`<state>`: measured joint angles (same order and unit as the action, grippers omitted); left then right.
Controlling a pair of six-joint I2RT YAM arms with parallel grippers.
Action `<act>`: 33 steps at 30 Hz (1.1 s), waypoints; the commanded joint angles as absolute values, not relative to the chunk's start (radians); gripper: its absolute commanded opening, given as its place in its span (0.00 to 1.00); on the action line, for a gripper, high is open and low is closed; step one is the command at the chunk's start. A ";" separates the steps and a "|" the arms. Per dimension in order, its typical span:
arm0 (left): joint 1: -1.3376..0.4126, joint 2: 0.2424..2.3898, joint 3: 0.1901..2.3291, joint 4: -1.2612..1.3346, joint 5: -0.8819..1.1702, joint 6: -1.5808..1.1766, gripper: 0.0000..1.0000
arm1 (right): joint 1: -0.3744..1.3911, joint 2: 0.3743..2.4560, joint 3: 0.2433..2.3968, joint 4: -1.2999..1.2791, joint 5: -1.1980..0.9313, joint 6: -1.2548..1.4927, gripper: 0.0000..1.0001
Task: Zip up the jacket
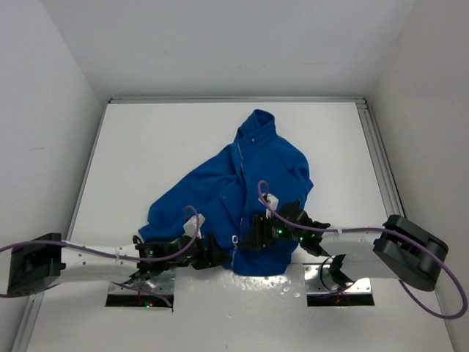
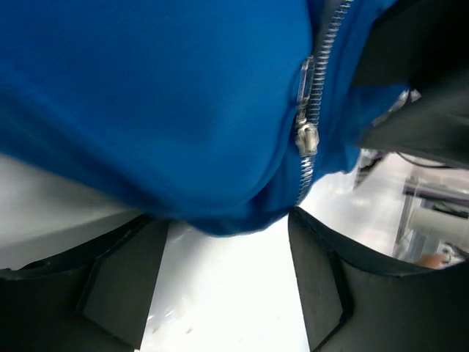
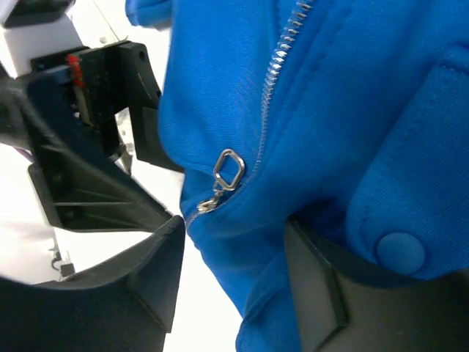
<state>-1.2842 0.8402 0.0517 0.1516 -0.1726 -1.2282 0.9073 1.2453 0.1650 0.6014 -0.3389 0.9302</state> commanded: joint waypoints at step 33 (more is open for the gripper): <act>-1.293 0.945 -0.021 0.064 -0.305 -1.259 0.00 | 0.940 1.362 0.376 0.293 -0.189 0.767 0.55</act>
